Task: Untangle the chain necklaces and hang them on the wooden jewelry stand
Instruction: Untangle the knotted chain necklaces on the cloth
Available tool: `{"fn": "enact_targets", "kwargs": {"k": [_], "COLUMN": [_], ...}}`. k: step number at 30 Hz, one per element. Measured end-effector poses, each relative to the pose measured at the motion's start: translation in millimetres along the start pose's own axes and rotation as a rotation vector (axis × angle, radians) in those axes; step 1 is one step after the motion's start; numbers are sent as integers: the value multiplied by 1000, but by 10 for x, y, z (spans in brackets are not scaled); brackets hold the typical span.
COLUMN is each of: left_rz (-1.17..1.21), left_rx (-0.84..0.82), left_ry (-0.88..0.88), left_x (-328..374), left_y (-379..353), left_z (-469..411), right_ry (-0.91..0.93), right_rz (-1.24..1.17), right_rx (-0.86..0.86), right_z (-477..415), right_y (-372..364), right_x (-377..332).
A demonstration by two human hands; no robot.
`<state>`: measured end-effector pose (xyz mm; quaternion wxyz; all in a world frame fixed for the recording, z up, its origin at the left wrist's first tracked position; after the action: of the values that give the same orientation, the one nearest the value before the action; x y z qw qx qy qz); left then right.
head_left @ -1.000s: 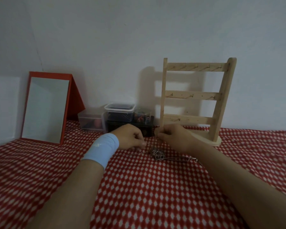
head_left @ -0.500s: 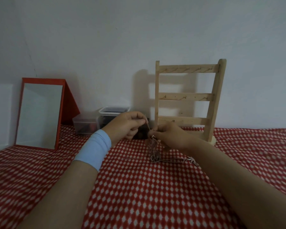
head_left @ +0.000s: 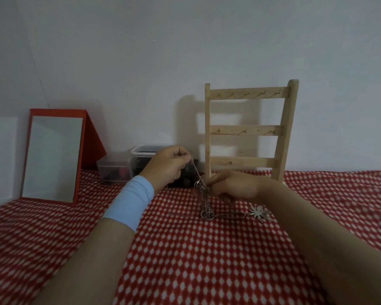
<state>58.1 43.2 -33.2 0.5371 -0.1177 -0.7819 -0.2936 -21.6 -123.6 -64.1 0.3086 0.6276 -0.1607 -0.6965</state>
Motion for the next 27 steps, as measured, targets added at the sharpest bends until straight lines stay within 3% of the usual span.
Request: {"fn": "enact_targets", "kwargs": {"k": [4,8,13,16,20,27], "left_rz": [12,-58,-69,-54,154,248], "left_rx": [22,39,75,89,84,-42], "left_ry": [-46,-103,-87,-45,91,220], "left_x": [81,148,105,61,44,-18], "left_y": [7,11,55,79,13,-119], "left_z": [-6,19,4,-15,-19,16], "right_ry": [-6,66,107,115,119,123], "right_rz": [-52,68,-115,-188,-273,-89], "right_rx": [58,209,321,344,410,462], "right_z": [8,1,-10,-25,-27,-80], "right_y": [-22,13,48,40,39,5], "right_x": [-62,-100,-94,-95,-109,-72]}}
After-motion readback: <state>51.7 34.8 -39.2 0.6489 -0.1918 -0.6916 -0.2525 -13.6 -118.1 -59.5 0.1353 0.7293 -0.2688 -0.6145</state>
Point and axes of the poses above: each hand's wrist, its own z-axis away from the middle knuckle, its own y-axis out of the back of the hand, x = y × z, the point moved 3 cm from there along -z, towards the middle knuckle, and after that the axes turned 2 degrees about -x, right-handed, at the moved point
